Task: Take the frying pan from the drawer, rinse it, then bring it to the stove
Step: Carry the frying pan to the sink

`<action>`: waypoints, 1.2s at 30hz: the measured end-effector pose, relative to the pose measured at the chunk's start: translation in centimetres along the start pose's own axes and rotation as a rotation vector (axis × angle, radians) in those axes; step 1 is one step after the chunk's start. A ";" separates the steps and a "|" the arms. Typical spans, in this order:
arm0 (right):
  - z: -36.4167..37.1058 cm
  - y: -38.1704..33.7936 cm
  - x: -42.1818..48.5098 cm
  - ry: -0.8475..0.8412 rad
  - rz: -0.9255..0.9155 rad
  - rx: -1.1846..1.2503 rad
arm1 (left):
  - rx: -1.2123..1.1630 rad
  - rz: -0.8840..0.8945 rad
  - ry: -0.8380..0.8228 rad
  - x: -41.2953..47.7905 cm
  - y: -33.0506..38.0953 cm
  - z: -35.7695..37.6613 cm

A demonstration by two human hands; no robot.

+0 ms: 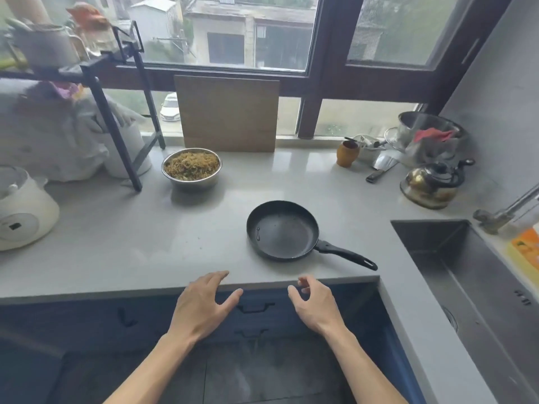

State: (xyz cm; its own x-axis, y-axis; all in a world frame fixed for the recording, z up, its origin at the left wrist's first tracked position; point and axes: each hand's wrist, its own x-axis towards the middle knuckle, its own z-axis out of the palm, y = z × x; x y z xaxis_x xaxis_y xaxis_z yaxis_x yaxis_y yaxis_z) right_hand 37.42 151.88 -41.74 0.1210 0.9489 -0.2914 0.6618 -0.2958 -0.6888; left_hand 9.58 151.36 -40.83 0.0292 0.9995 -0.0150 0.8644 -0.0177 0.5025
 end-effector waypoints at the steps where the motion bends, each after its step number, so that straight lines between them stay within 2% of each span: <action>1: -1.2 -1.2 -0.5 0.013 -0.003 -0.009 | 0.001 0.008 -0.001 0.2 0.7 -1.5; 6: -6.1 -5.2 -1.3 0.071 -0.042 -0.031 | 0.011 0.029 -0.016 1.9 3.3 -6.8; 12: -9.7 -5.8 2.0 0.042 -0.055 -0.121 | 0.082 0.079 -0.026 6.7 5.1 -7.6; 26: -12.3 0.1 20.4 -0.229 0.091 -0.330 | 0.225 -0.106 -0.273 22.8 3.5 1.6; 32: -9.7 2.2 25.1 -0.314 0.163 -0.340 | 0.178 -0.191 -0.367 27.3 -0.1 5.1; 36: -8.0 4.1 26.0 -0.361 0.203 -0.298 | 0.069 -0.161 -0.527 28.3 -2.3 6.7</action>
State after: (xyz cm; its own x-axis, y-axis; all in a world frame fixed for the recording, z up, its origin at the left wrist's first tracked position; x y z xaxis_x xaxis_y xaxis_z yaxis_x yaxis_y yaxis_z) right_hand 49.16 176.23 -46.81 0.0406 0.7621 -0.6462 0.8404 -0.3758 -0.3904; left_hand 11.76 179.52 -48.19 0.1260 0.8409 -0.5264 0.9093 0.1143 0.4002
